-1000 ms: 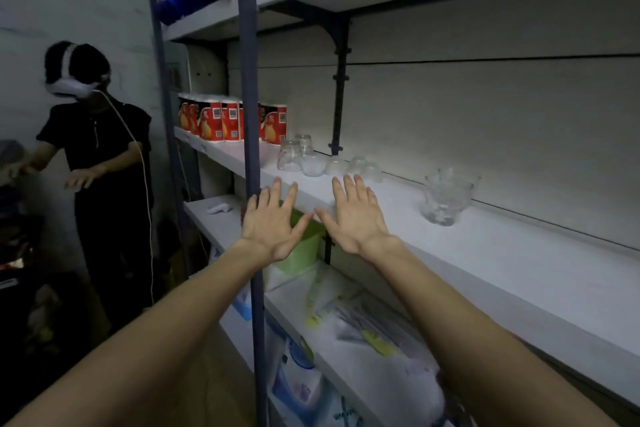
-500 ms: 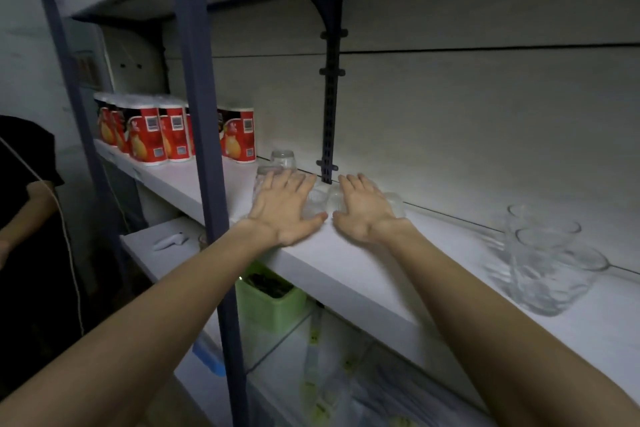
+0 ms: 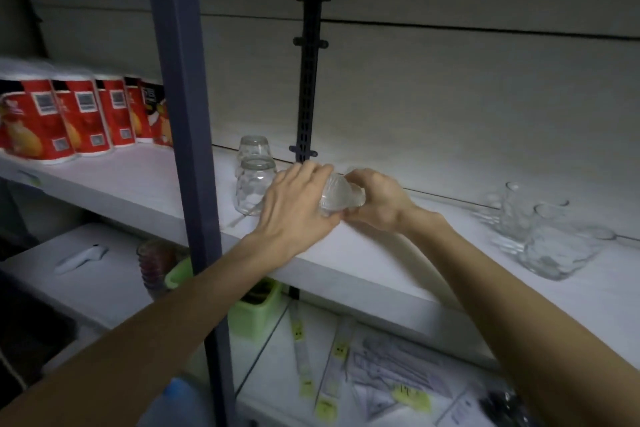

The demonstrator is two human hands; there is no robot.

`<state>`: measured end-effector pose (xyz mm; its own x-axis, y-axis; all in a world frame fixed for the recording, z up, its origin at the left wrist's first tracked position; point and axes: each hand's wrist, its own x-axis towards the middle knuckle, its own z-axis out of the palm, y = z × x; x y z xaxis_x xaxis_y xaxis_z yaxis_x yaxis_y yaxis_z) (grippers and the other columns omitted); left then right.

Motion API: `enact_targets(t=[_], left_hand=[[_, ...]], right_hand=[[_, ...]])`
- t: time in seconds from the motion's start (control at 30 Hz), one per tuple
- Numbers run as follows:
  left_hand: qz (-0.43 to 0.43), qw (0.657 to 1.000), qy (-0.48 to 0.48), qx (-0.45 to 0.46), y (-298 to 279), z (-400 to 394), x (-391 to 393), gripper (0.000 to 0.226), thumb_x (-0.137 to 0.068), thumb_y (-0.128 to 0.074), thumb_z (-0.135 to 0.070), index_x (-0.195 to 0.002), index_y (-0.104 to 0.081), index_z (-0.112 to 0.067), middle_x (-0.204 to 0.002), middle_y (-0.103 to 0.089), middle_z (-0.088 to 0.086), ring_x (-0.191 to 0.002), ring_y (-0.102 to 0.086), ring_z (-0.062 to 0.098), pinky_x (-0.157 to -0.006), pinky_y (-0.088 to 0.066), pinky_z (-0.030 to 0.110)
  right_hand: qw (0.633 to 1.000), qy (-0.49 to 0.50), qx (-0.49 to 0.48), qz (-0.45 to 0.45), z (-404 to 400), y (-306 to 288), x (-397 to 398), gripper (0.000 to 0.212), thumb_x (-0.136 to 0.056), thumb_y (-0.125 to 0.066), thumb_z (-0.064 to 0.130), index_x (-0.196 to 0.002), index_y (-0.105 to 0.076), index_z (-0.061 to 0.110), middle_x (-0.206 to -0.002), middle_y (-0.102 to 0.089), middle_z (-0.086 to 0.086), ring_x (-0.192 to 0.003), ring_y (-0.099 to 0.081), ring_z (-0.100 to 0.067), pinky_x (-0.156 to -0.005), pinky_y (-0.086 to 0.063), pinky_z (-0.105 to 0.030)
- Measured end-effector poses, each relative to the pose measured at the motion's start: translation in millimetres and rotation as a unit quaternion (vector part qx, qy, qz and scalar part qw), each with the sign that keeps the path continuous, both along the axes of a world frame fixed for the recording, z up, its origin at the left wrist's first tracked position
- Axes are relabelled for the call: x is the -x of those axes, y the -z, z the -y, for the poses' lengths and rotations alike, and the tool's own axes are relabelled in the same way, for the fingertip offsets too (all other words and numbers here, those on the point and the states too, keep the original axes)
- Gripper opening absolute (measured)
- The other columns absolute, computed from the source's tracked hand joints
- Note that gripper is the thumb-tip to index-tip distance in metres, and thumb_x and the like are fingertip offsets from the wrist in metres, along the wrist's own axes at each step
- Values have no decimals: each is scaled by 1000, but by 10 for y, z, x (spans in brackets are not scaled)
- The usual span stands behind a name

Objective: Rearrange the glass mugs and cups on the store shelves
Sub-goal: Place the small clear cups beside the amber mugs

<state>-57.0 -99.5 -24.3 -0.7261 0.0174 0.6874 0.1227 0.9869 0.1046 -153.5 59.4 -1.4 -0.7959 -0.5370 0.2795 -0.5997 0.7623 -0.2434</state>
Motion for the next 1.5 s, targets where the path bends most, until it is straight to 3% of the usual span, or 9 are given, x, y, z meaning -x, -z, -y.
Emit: enact_targets(t=[0.17,0.5,0.77,1.0,1.1,1.23,1.3,1.4,1.5], left_hand=[[-35,997,31,-53,-62,-39,-131,75,-79,-76,-51,-143,-53,-19,-130,-59,-1,-118,-55,22,-98,-43,38],[-109,957,44,-267,-425,-711,-484,72,-71,-83,-56,-134,-63,-29,-123,-64,-9,-112,-61,18,-87,-48,33],[-112,966,107,-208,-443,-2549,-1076,65,-69,-81,-59,-126,-66,-32,-110,-63,-13,-96,-64,16,-74,-50,32],[-94,950,251,-163,-193,-4559,-1765,68,-70,-80,-64,-125,-68,-27,-115,-65,-12,-88,-63,10,-70,-45,25],[-86,924,354,-117,-62,-5436,-2023,68,-73,-75,-69,-122,-69,-23,-111,-67,-10,-86,-61,5,-68,-53,24],[-54,899,434,-34,155,-6458,-2220,71,-77,-69,-77,-120,-70,-20,-107,-67,-9,-84,-65,8,-65,-57,30],[-32,896,441,-29,180,-6910,-2215,72,-77,-66,-80,-121,-69,-23,-106,-65,-12,-84,-65,8,-65,-58,33],[2,896,441,-50,95,-7529,-2106,74,-75,-64,-82,-126,-66,-28,-110,-63,-16,-90,-63,5,-74,-57,30],[10,898,433,-76,12,-8098,-1928,73,-74,-67,-79,-130,-65,-31,-118,-63,-16,-100,-63,7,-81,-51,27]], right_hand=[[994,36,102,25,-285,31,-297,57,-66,-92,44,-108,-72,12,-106,-62,-8,-92,-62,-26,-80,-50,-33],[902,26,430,15,-1336,-247,-1254,54,-71,-93,27,-117,-67,19,-104,-74,12,-98,-69,4,-92,-55,-22],[853,114,486,-150,-3128,-69,-2376,63,-71,-93,37,-127,-67,20,-114,-70,12,-103,-64,8,-78,-59,-17],[842,157,438,-275,-5060,205,-3488,68,-78,-88,37,-134,-61,10,-124,-65,5,-114,-63,-4,-86,-56,-17],[813,220,454,-290,-5835,323,-3868,66,-79,-82,46,-133,-61,14,-123,-64,8,-111,-61,2,-86,-52,-12],[742,312,532,-262,-6740,442,-4121,64,-82,-74,58,-136,-62,26,-123,-68,9,-110,-65,-6,-96,-56,-35],[722,332,553,-250,-7136,483,-4188,60,-85,-76,51,-138,-61,25,-125,-66,13,-114,-61,3,-101,-52,-26],[708,348,571,-228,-7678,584,-4195,58,-85,-80,43,-137,-59,27,-120,-61,19,-108,-55,18,-83,-47,-3],[709,362,569,-206,-8178,675,-4034,64,-81,-84,43,-137,-55,31,-128,-60,16,-116,-57,3,-91,-46,-12]])
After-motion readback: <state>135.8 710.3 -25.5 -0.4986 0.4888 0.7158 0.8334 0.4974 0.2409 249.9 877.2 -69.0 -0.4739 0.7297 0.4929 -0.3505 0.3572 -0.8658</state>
